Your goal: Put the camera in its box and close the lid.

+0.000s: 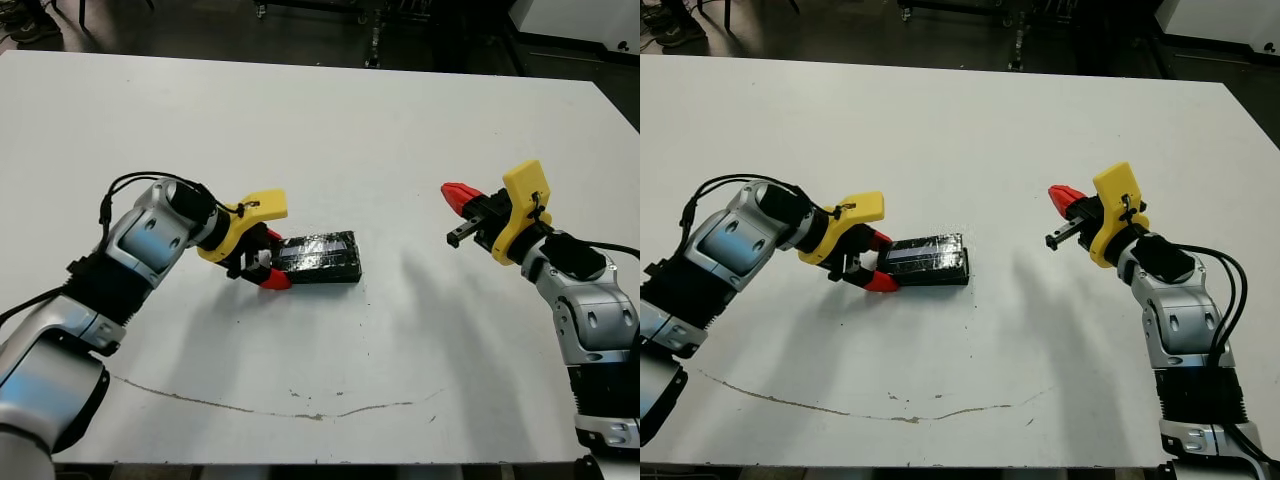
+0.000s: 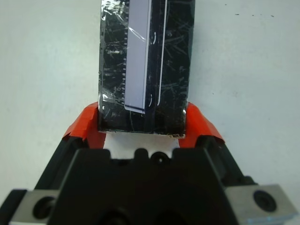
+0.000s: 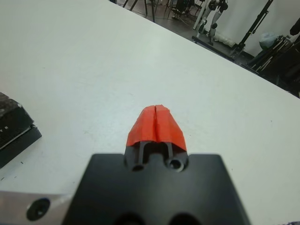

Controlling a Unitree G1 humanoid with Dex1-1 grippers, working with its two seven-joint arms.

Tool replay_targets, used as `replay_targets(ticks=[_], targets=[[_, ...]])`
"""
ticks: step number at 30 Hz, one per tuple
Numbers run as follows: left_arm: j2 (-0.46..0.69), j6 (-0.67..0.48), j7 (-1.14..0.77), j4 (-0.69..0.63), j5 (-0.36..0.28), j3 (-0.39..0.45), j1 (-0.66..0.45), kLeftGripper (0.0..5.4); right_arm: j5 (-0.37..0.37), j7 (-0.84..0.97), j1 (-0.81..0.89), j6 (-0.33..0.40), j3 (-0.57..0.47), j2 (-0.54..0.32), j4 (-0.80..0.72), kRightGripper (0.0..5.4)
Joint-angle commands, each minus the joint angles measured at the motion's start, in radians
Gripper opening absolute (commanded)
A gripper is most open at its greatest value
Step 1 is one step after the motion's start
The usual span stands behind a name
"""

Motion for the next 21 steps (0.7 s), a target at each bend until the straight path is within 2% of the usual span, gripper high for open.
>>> replay_targets(ticks=[1, 10, 14, 18, 21], targets=[[-0.050, -0.014, 0.009, 0.028, 0.026, -0.039, 0.016, 3.19, -0.001, -0.004, 0.017, 0.009, -0.003, -0.012, 0.003, 0.00], [-0.089, -0.028, 0.019, 0.035, 0.055, -0.059, 0.018, 3.19, -0.002, -0.003, 0.020, 0.009, -0.003, -0.015, -0.002, 0.00], [-0.102, 0.043, 0.015, 0.034, 0.079, -0.085, -0.006, 3.18, 0.003, 0.000, 0.019, 0.014, -0.005, -0.015, -0.001, 0.00], [-0.097, 0.038, 0.007, 0.023, 0.107, -0.120, -0.020, 3.18, 0.001, -0.001, 0.018, 0.009, -0.004, -0.014, 0.004, 0.00], [-0.092, 0.086, -0.001, 0.011, 0.135, -0.156, -0.037, 3.17, -0.004, 0.000, 0.020, -0.005, -0.002, -0.015, 0.006, 0.00]])
